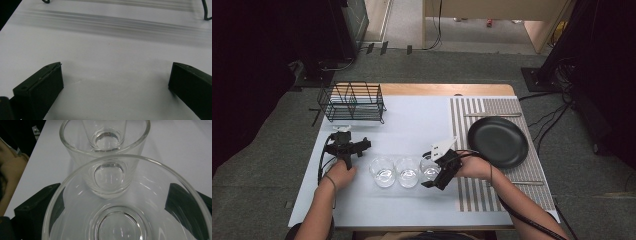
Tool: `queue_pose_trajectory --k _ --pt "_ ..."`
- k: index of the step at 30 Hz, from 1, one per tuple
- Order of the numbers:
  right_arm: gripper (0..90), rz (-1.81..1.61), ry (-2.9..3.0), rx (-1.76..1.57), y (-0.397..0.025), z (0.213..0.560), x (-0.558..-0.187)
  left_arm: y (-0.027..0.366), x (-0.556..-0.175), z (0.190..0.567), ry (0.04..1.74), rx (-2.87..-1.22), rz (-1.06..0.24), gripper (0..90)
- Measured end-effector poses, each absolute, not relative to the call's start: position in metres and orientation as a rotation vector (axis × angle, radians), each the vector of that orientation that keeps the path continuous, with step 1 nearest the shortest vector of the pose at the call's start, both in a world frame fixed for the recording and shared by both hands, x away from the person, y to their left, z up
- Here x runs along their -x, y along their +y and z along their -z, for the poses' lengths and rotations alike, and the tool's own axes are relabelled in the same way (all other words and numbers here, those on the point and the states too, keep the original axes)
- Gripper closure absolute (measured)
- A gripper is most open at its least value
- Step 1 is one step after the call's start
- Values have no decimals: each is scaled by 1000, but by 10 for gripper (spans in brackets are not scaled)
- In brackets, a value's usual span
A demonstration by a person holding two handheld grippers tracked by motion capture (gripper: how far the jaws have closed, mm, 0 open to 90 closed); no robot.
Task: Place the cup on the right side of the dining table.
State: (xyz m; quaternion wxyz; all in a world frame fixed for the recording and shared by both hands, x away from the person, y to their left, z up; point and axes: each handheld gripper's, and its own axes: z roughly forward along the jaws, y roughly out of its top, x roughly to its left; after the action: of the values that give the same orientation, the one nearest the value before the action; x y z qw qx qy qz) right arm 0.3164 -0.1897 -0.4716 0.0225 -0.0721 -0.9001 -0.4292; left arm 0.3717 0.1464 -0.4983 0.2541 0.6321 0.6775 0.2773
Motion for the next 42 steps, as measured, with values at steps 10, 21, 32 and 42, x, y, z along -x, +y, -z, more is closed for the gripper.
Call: queue_pose_trajectory --k 10,21,32,42 --pt "59 1320 -2803 206 -194 476 -319 146 -372 498 1841 -1717 -754 0" --pt "65 1335 -2800 189 -195 477 -318 146 -372 498 1841 -1717 -754 0" --pt "112 1348 -2784 177 -196 479 -317 146 -372 498 1841 -1717 -754 0" --pt "112 1345 -2790 168 -196 479 -317 146 -372 498 1841 -1717 -754 0"
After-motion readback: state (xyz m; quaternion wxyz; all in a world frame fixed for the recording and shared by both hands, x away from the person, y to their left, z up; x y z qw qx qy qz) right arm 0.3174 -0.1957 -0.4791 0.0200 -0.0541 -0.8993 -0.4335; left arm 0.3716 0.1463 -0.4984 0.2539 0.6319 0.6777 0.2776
